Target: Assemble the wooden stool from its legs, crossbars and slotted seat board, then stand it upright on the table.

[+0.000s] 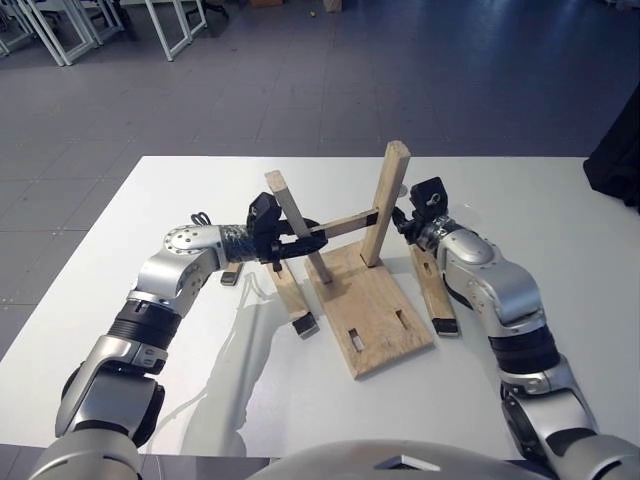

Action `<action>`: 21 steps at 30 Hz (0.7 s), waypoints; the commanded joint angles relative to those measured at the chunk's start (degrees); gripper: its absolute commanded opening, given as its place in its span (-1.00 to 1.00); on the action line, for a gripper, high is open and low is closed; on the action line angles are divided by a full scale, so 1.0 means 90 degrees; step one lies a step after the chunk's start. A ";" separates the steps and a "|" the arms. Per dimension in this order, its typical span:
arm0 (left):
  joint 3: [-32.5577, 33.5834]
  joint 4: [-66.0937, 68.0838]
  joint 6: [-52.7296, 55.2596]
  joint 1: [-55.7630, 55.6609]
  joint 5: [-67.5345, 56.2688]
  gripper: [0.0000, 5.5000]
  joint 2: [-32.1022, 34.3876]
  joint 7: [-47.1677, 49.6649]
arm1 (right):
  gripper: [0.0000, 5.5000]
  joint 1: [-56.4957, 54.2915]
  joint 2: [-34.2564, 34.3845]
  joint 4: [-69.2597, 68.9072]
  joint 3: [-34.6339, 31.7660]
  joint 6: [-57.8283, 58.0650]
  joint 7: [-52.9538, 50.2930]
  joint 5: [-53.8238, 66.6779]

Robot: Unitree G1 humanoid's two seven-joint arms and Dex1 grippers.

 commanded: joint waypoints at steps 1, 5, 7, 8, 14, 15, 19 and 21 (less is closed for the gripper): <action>-0.1401 0.1088 0.0020 0.0412 0.2132 -0.25 -0.0124 -0.0146 | -0.21 -0.0158 0.0972 -0.0768 0.0536 -0.0176 0.0731 0.0635; -0.1249 0.1737 -0.0749 -0.0003 0.1975 -0.25 -0.0272 -0.0929 | -0.21 0.0704 -0.0425 -0.1386 -0.0170 0.0322 0.1269 0.0741; -0.1103 0.2206 -0.1125 -0.0316 0.1828 -0.25 -0.0328 -0.1449 | -0.21 0.1336 -0.1397 -0.2056 -0.0534 0.0867 0.2154 0.1348; -0.1053 0.2402 -0.1251 -0.0492 0.1756 -0.25 -0.0372 -0.1687 | -0.21 0.1597 -0.1733 -0.2350 -0.0614 0.1147 0.2572 0.1714; -0.0897 0.3227 -0.1604 -0.1614 0.1729 -0.25 -0.0822 -0.2372 | -0.21 0.2804 -0.2469 -0.2540 -0.0020 0.1414 0.3430 0.2079; -0.0863 0.3352 -0.1679 -0.1795 0.1768 -0.25 -0.0903 -0.2469 | -0.21 0.2971 -0.2446 -0.2406 0.0074 0.1350 0.3383 0.1953; -0.0748 0.3784 -0.2020 -0.2226 0.1951 -0.25 -0.1160 -0.2676 | -0.21 0.3202 -0.2248 -0.1945 0.0215 0.1107 0.3151 0.1616; -0.0632 0.3912 -0.2084 -0.2434 0.1945 -0.25 -0.1284 -0.2703 | -0.21 0.3236 -0.2177 -0.1844 0.0204 0.1036 0.3088 0.1558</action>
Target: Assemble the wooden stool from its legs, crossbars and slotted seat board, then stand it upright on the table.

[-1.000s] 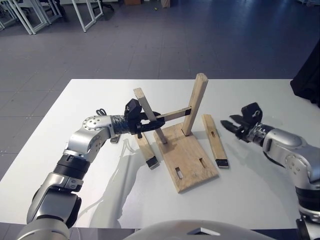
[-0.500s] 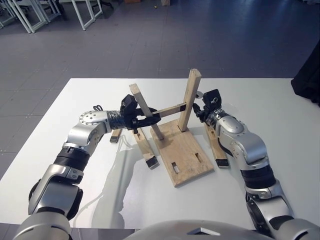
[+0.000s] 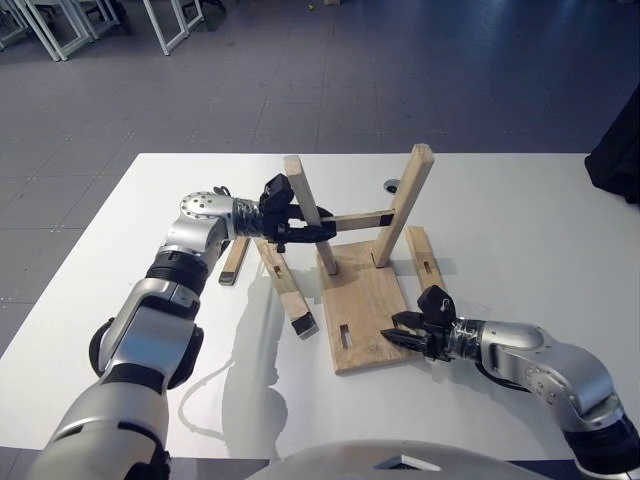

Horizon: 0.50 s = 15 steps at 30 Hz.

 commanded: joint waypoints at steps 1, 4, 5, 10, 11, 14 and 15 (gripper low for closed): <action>-0.0217 0.0292 -0.0458 -0.0344 0.1084 -0.25 -0.0237 -0.0291 | -0.21 0.0246 0.0115 0.0493 0.0181 0.0065 -0.0256 -0.0296; 0.0053 0.0409 -0.0534 -0.0560 0.1206 0.02 -0.0236 -0.0262 | -0.23 0.0309 0.0111 0.0509 0.0283 -0.0014 -0.0300 -0.0397; 0.0184 0.0455 -0.0519 -0.0632 0.1291 0.10 -0.0156 -0.0299 | -0.23 0.0320 0.0126 0.0500 0.0320 -0.0021 -0.0322 -0.0415; 0.0391 0.0439 -0.0215 -0.0609 0.1866 0.36 0.0618 -0.0691 | -0.23 0.0468 0.0251 0.0389 0.0371 -0.0027 -0.0491 -0.0502; 0.0485 0.0351 -0.0142 -0.0483 0.1937 0.36 0.0812 -0.0664 | -0.23 0.0470 0.0281 0.0362 0.0356 -0.0025 -0.0532 -0.0506; 0.0842 0.0317 -0.0080 -0.0266 0.2063 0.36 0.1228 -0.0337 | -0.23 0.0537 0.0428 0.0207 0.0274 -0.0004 -0.0771 -0.0499; 0.0985 0.0214 -0.0033 -0.0126 0.2177 0.36 0.1426 0.0084 | -0.23 0.0565 0.0475 0.0153 0.0249 -0.0004 -0.0858 -0.0503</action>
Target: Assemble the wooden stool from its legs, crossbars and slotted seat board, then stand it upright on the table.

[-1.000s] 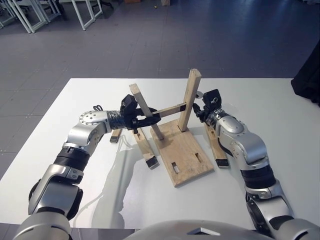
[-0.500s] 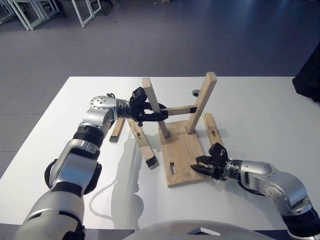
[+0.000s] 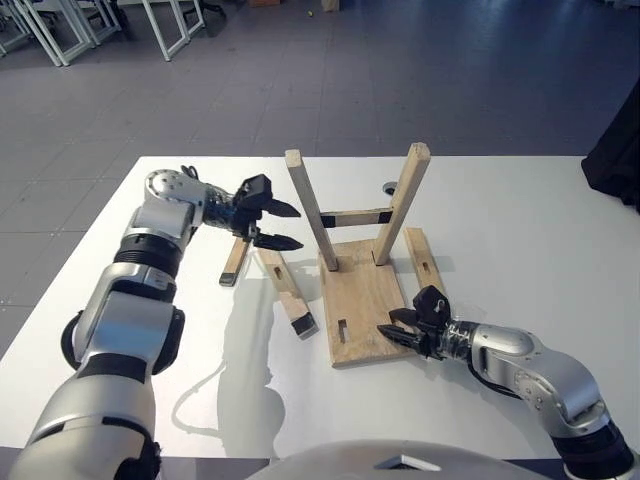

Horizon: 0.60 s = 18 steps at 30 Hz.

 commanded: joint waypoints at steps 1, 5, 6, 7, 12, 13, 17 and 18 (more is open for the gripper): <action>0.0505 -0.0391 0.0242 0.0487 0.0364 0.36 0.0690 0.1139 | -0.23 0.0272 0.0103 0.0103 0.0035 0.0327 -0.0348 -0.0192; 0.1860 -0.3054 0.2474 0.2283 -0.0074 0.36 0.0549 0.3560 | -0.23 0.0381 0.0340 -0.0211 -0.0298 0.0362 -0.0767 -0.0171; 0.2324 -0.4061 0.2830 0.3011 -0.0095 0.36 0.0161 0.4480 | -0.23 0.0346 0.0523 -0.0371 -0.0504 0.0500 -0.0903 0.0009; 0.2611 -0.4875 0.3155 0.3584 -0.0101 0.36 -0.0192 0.5172 | -0.23 0.0296 0.0682 -0.0537 -0.0679 0.0642 -0.1017 0.0172; 0.2941 -0.6855 0.4088 0.5441 0.0117 0.36 -0.1452 0.6945 | -0.23 -0.0466 0.1219 -0.1113 -0.1337 0.1419 -0.1398 0.0836; 0.2962 -0.6906 0.4137 0.5591 0.0196 0.36 -0.1466 0.7099 | -0.23 -0.0579 0.1242 -0.1140 -0.1402 0.1557 -0.1437 0.0897; 0.3050 -0.7059 0.4175 0.5997 0.0320 0.36 -0.1571 0.7509 | -0.23 -0.0724 0.1263 -0.1202 -0.1523 0.1892 -0.1546 0.1022; 0.3023 -0.7081 0.4191 0.6067 0.0315 0.36 -0.1619 0.7550 | -0.23 -0.0711 0.1269 -0.1221 -0.1529 0.1926 -0.1573 0.1044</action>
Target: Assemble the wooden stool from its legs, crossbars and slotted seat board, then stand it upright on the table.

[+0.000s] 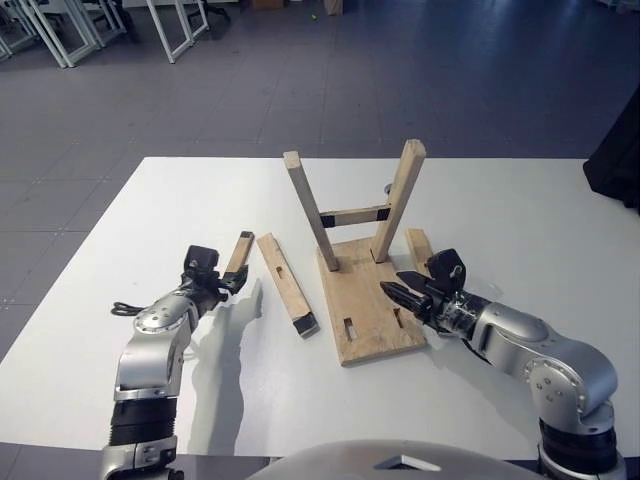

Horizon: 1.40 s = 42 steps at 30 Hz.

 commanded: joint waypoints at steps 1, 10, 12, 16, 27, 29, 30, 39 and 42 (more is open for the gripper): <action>-0.0039 -0.0132 0.0067 0.0286 0.0016 0.36 -0.0181 0.0185 | -0.23 -0.0066 0.0046 -0.0105 -0.0092 0.0237 -0.0143 0.0069; -0.0496 0.1842 -0.0418 -0.0066 0.0181 0.30 -0.0077 -0.0139 | -0.23 -0.0226 0.0138 -0.0143 -0.0102 0.0332 -0.0276 0.0124; -0.0484 0.2294 -0.0541 -0.0252 0.0176 0.19 -0.0232 0.0049 | -0.23 -0.0353 0.0139 -0.0118 -0.0082 0.0375 -0.0234 0.0156; -0.0475 0.2409 -0.0395 -0.0318 0.0035 -0.01 -0.0553 0.0282 | -0.23 -0.0507 0.0129 -0.0121 -0.0137 0.0508 -0.0192 0.0240; -0.0262 0.2516 -0.0382 0.0323 -0.0005 -0.52 -0.0980 0.0970 | -0.23 -0.0732 0.0193 -0.0144 -0.0388 0.0806 -0.0272 0.0429; -0.0186 0.2348 -0.0835 0.0500 -0.0002 -0.52 -0.1060 0.1067 | -0.23 -0.0837 0.0217 -0.0082 -0.0414 0.0860 -0.0242 0.0469; 0.0021 0.1947 -0.1511 0.0765 -0.0050 -0.52 -0.1233 0.1223 | -0.23 -0.0936 0.0219 0.0015 -0.0388 0.0875 -0.0190 0.0486; -0.0572 -0.2992 -0.4229 0.2492 -0.0629 -0.52 -0.2358 0.1201 | 0.06 -0.1682 0.1604 0.0813 -0.1156 0.1184 -0.0459 0.1530; -0.1275 -0.3256 -0.4078 0.2517 -0.0765 -0.52 -0.2002 0.0528 | 0.17 -0.2309 0.2288 0.1152 -0.1531 0.1141 -0.0769 0.2169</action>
